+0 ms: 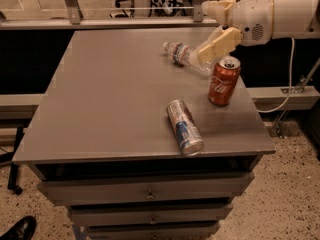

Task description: Place coke can upright

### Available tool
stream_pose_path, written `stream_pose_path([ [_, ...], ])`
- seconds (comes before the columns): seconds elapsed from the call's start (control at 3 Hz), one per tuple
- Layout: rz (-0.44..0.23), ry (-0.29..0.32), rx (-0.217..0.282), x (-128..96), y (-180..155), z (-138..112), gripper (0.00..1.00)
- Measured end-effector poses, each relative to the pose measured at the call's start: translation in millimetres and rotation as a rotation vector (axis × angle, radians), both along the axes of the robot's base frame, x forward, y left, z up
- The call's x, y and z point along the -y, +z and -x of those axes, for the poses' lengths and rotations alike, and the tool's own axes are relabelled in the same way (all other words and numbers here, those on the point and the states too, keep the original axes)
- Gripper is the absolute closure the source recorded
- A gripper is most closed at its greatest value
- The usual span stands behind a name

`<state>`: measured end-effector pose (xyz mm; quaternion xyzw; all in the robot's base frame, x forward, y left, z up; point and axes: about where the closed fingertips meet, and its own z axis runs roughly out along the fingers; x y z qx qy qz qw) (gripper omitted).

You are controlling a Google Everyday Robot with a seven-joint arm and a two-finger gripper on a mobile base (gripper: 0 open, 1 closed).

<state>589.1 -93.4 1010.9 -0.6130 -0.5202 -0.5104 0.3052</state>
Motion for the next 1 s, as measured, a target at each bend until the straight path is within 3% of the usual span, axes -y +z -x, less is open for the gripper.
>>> stream_pose_path([
  [0.33, 0.006, 0.014, 0.012, 4, 14, 6, 0.0],
  [1.0, 0.01, 0.063, 0.033, 43, 65, 26, 0.0],
])
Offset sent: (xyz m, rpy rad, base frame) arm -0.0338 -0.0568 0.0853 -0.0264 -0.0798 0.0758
